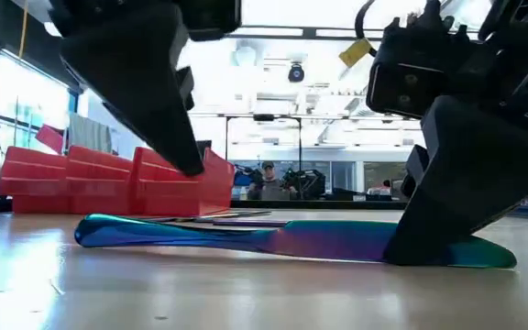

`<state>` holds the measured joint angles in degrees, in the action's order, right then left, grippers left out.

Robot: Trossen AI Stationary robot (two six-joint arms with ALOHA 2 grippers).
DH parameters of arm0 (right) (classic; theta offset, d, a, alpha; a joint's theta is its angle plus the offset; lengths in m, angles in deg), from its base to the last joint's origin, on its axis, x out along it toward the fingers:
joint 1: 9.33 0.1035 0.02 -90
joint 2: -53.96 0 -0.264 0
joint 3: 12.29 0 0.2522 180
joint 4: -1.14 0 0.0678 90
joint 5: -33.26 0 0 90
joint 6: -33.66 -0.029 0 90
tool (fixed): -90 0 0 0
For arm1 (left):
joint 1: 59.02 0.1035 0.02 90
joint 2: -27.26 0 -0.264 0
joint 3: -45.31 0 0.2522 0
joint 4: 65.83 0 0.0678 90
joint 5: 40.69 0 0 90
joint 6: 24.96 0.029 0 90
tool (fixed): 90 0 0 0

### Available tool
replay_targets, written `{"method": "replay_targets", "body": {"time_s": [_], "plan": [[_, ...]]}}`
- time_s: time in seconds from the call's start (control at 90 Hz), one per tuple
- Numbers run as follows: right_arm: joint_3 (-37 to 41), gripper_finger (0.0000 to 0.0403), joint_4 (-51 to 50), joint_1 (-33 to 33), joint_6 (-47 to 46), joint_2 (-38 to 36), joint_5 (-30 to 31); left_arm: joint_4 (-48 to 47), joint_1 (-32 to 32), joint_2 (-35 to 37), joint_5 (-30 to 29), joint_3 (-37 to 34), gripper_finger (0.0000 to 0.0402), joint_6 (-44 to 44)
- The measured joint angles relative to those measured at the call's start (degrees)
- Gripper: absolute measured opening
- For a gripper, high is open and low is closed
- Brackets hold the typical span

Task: Sort silverware
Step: Put the blue knife into the right red bin

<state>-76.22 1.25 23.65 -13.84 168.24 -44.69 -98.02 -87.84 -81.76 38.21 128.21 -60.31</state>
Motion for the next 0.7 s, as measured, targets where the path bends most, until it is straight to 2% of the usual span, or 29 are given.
{"method": "replay_targets", "body": {"time_s": [0.2, 0.322, 0.422, 0.544, 0.7], "plan": [[0.07, 0.0, 0.43, 0.55, 0.01, 0.07, 0.84, 3.7, 1.92, -5.12, 6.12, -0.05, 0.0145, 1.86], [0.12, 0.0, 0.8, 0.63, 0.01, 0.11, 1.31, 3.69, 2.36, -6.44, 7.3, 0.24, 0.0158, 1.37], [0.15, 0.0, 0.81, 0.63, 0.04, 0.11, 1.38, 3.33, 2.33, -6.92, 7.68, 0.23, 0.0121, 1.24], [0.26, 0.0, 1.64, 0.63, 2.09, 0.16, 1.51, 3.12, 2.37, -7.01, 8.33, 0.19, 0.0025, 0.45], [0.37, 0.0028, 1.99, 0.59, 5.98, -1.08, 0.91, 2.4, 2.1, -7.14, 8.43, 0.23, 0.0008, -1.71]]}}
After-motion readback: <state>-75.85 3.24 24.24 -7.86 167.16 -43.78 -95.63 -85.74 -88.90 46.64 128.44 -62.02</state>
